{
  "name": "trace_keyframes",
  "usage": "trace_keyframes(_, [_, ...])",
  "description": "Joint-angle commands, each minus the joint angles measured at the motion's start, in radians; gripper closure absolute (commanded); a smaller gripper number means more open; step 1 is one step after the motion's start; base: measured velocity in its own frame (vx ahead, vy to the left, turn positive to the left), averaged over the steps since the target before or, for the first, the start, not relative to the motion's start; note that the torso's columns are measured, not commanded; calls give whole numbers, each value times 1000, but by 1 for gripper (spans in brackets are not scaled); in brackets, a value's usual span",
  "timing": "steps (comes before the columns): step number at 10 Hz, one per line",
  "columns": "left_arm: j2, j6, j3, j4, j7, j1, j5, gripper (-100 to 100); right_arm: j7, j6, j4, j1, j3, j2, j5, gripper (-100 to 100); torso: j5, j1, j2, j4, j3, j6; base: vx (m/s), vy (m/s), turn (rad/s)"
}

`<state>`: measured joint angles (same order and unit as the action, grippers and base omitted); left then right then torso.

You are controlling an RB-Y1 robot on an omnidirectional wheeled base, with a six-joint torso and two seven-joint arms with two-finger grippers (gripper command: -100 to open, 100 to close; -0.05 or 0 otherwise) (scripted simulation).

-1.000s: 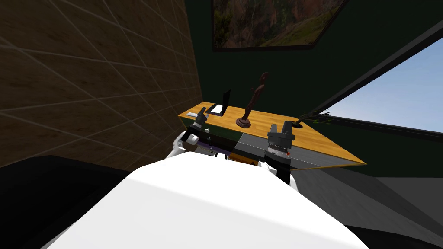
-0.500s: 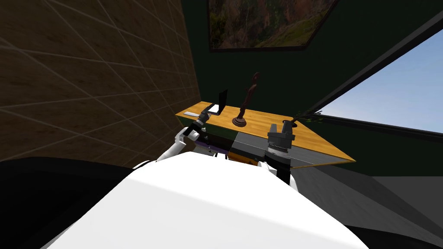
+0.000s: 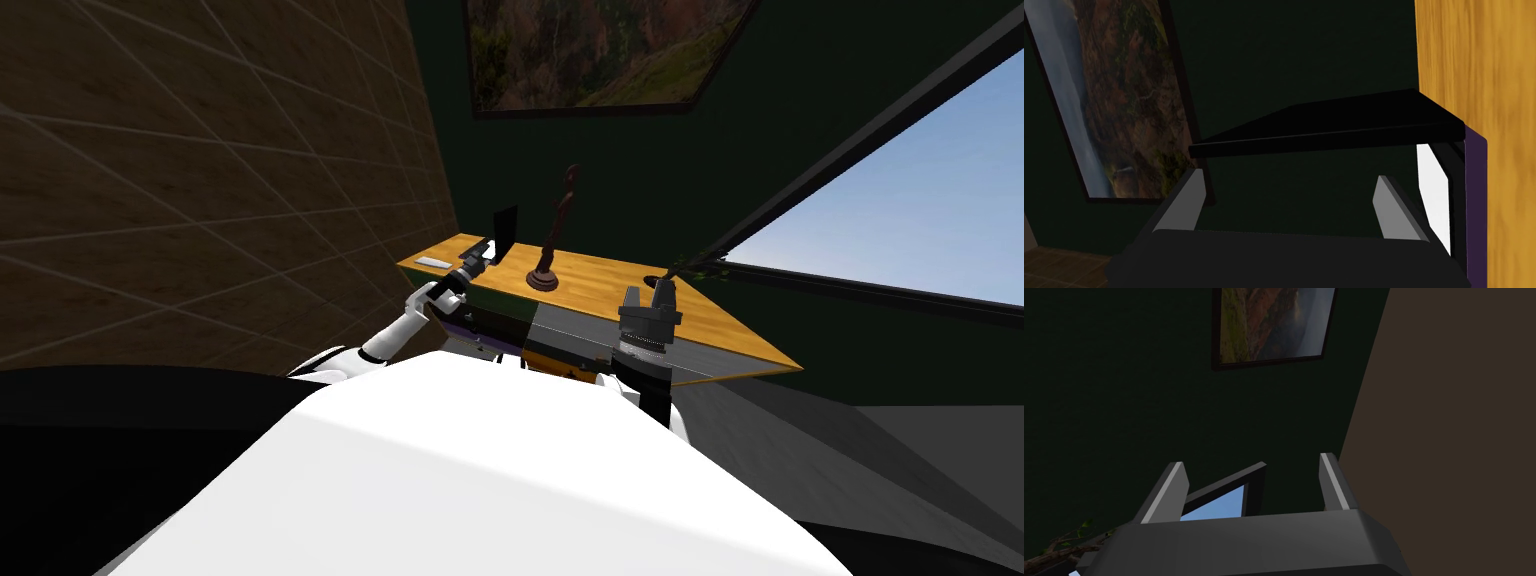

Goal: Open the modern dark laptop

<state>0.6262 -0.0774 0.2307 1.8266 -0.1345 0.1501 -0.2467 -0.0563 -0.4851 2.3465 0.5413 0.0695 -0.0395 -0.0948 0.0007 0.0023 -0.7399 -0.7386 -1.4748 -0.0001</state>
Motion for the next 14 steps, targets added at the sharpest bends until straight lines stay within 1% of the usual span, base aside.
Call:
trace_keyframes(1, [56, 33, 26, -42, -3, 62, -28, -100, 0, 0, 0, 0, 0, 0, 0, 0, -1, -2, 1, 0, -1, 0, -11, -83, 4])
trace_keyframes(4, [156, 97, 75, -125, -11, 166, -84, -100, 0, 0, 0, 0, 0, 0, 0, 0, -1, -3, 1, 1, -1, 0, -25, -103, 0])
trace_keyframes(5, [166, 97, 75, -125, -11, 181, -84, -100, 0, 0, 0, 0, 0, 0, 0, 0, -1, -5, 2, 1, -1, 0, -7, -96, 1])
trace_keyframes(6, [195, 117, 91, -152, -13, 220, -102, -100, 0, 0, 0, 0, 0, 0, 0, 0, -1, -2, 3, 1, -1, 0, -7, -78, -3])
trace_keyframes(7, [201, 117, 91, -152, -13, 220, -102, -100, 0, 0, 0, 0, 0, 0, 0, 0, 0, -1, 2, 1, -2, 0, -5, -60, 0])
trace_keyframes(9, [269, 156, 121, -204, -18, 293, -137, -100, 0, 0, 0, 0, 0, 0, 0, 0, 0, -1, 1, 0, -1, 0, -20, -83, -1])
trace_keyframes(12, [356, 209, 162, -275, -24, 393, -184, -100, 0, 0, 0, 0, 0, 0, 0, 0, -1, -4, 1, 0, -1, 0, -24, -121, -2])
trace_keyframes(13, [362, 209, 162, -275, -24, 393, -184, -100, 0, 0, 0, 0, 0, 0, 0, 0, -1, -3, 1, 0, -1, 0, -14, -82, 4])
trace_keyframes(14, [390, 225, 174, -297, -26, 422, -197, -100, 0, 0, 0, 0, 0, 0, 0, 0, 0, 0, 2, 1, -1, 0, -14, -60, -4])
